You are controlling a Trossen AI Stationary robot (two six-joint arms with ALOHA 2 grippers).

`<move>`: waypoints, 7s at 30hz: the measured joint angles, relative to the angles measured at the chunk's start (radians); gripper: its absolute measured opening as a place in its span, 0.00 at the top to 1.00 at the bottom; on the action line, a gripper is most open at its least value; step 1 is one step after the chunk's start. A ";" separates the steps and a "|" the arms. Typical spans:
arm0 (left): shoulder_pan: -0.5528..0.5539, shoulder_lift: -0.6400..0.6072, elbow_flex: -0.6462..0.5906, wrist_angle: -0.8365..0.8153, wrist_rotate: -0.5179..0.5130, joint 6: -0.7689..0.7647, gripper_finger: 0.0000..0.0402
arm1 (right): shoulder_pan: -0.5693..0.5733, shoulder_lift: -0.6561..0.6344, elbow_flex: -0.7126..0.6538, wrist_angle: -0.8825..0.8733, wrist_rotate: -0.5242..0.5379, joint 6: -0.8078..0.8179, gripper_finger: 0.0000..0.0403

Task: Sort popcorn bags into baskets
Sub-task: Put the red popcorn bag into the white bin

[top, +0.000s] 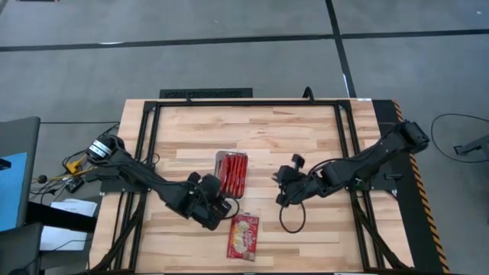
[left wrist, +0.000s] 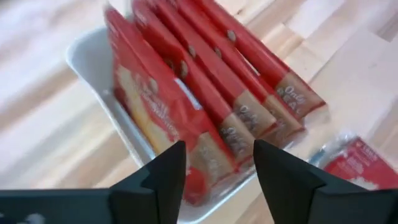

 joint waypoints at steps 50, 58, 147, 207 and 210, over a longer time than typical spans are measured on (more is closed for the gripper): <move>-0.056 0.318 0.012 0.391 0.337 0.422 0.55 | -0.021 0.549 0.044 0.674 -0.691 0.188 0.59; -0.042 0.320 0.012 0.424 0.326 0.454 0.55 | -0.027 0.556 0.043 0.694 -0.675 0.122 0.90; -0.378 0.245 0.650 -0.855 -0.352 0.529 0.99 | -0.207 0.491 0.040 1.302 -0.645 -0.438 0.62; -0.414 0.148 0.651 -0.610 -0.422 0.690 0.92 | -0.074 0.442 0.419 0.647 -0.088 -1.377 0.98; -0.413 0.131 0.669 -0.663 -0.389 0.565 0.83 | -0.078 0.448 0.412 0.580 -0.018 -1.382 0.99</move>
